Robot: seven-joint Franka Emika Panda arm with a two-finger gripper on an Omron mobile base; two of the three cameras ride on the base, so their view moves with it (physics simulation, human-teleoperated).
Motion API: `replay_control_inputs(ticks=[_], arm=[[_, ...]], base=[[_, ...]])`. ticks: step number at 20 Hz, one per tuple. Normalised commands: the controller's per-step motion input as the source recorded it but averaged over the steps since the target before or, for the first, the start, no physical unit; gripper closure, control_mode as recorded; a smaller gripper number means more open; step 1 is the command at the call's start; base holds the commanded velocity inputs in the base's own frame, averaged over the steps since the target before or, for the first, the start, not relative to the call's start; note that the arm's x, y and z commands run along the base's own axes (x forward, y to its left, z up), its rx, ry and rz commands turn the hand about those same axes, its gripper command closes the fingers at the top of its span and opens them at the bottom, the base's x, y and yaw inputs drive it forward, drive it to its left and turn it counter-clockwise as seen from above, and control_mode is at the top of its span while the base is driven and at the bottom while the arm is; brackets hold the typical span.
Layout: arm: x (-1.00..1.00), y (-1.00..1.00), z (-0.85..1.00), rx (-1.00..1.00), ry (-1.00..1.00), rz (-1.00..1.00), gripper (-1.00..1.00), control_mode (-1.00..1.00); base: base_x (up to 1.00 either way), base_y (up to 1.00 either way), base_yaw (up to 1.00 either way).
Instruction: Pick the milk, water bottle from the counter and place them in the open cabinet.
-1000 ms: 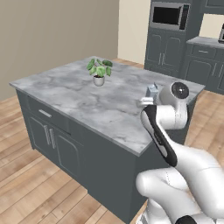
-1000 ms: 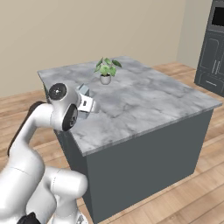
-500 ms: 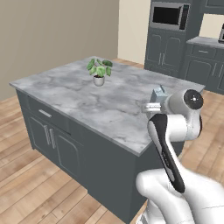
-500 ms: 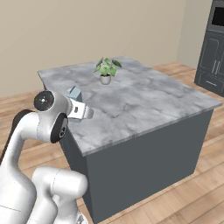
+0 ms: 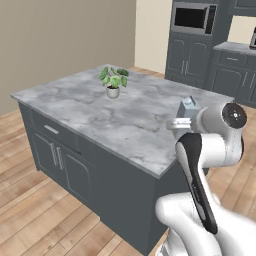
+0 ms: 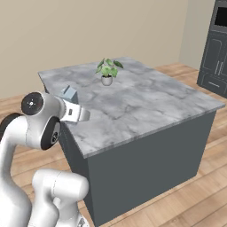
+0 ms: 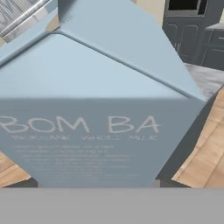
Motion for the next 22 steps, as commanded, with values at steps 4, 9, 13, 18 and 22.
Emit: replay_control_inputs(ticks=[4, 9, 13, 18, 22], arm=[[-0.37, 0.0, 0.28, 0.0, 0.0, 0.0, 1.0, -1.0], [-0.37, 0.04, 0.18, -0.01, 0.0, 0.0, 1.0, -1.0], [-0.38, 0.03, 0.09, -0.01, 0.0, 0.0, 1.0, -1.0], [-0.43, 0.0, 0.03, 0.0, 0.0, 0.0, 1.0, -1.0], [-0.35, 0.0, 0.0, 0.0, 0.0, 0.0, 1.0, -1.0]], base=[[0.0, 0.0, 0.0], [0.0, 0.0, 0.0], [0.0, 0.0, 0.0], [0.0, 0.0, 0.0], [0.0, 0.0, 0.0]])
